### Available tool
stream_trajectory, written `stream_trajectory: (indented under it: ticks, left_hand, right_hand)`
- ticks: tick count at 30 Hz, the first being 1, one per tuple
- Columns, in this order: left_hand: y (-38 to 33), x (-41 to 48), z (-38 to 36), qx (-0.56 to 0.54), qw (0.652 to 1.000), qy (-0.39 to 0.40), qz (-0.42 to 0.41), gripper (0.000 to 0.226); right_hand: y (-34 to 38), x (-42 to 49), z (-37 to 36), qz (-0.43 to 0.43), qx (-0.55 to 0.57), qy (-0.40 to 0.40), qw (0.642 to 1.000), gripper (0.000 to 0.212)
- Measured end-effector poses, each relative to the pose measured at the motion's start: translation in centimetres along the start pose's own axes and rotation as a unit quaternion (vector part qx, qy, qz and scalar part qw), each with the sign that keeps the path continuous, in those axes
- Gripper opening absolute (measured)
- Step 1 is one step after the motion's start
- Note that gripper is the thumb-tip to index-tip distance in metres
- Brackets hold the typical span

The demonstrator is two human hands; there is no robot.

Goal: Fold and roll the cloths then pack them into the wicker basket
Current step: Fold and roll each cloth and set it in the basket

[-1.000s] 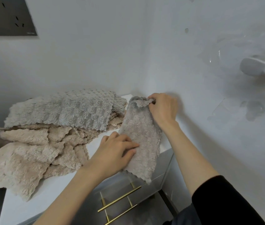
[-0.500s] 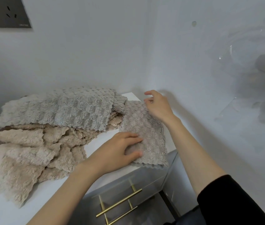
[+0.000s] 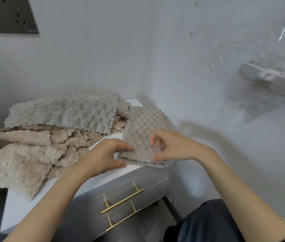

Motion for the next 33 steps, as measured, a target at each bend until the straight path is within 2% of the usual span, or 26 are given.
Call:
stream_trajectory:
  ticks: [2, 4, 7, 10, 13, 18, 21, 24, 29, 33]
  left_hand:
    - [0.0, -0.4, -0.1, 0.016, 1.0, -0.004, 0.003, 0.041]
    - [0.0, -0.5, -0.2, 0.048, 0.999, -0.02, -0.003, 0.035]
    - [-0.2, -0.6, -0.8, 0.086, 0.995, -0.042, -0.015, 0.031]
    - [-0.1, -0.8, -1.2, 0.11, 0.992, -0.063, -0.023, 0.026]
    - [-0.1, -0.9, -1.5, 0.149, 0.985, -0.083, -0.034, 0.019]
    - [0.1, -0.6, -1.5, 0.127, 0.985, -0.116, -0.003, 0.017]
    - [0.2, -0.1, -1.5, 0.069, 0.987, -0.141, 0.041, 0.014]
    - [0.2, 0.6, -1.8, 0.012, 0.985, -0.156, 0.074, 0.013]
    - [0.3, 1.9, -2.9, -0.023, 0.978, -0.168, 0.123, 0.019]
    - [0.1, 2.4, -3.3, -0.014, 0.97, -0.203, 0.13, 0.016]
  right_hand:
    - [0.0, -1.2, -1.9, 0.011, -0.051, 0.024, 0.998, 0.051]
    - [-0.2, -1.8, -3.7, 0.028, -0.129, -0.012, 0.991, 0.057]
    - [-0.8, -2.0, -5.1, 0.062, -0.216, -0.094, 0.97, 0.05]
    - [-1.5, -2.0, -5.4, 0.085, -0.23, -0.145, 0.959, 0.039]
    - [-2.2, -1.7, -5.3, 0.087, -0.185, -0.169, 0.964, 0.029]
    - [-3.1, -1.5, -3.8, 0.016, 0.017, -0.189, 0.982, 0.008]
    - [-3.9, -1.3, -3.3, -0.036, 0.077, -0.195, 0.977, 0.022]
    - [-4.7, -0.9, -3.0, -0.082, 0.106, -0.221, 0.966, 0.032]
    - [-5.7, -0.2, -2.7, -0.147, 0.141, -0.259, 0.944, 0.018]
    - [-5.9, 0.0, -3.0, -0.185, 0.121, -0.282, 0.934, 0.012]
Point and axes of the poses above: each hand's wrist, its own x-axis towards the middle knuckle, its own z-axis out of the back of the hand, y = z × x, the point moved 2 cm from there along x, towards the middle knuckle, and after that the axes turned 1 degree about y, right-handed, at the moved point
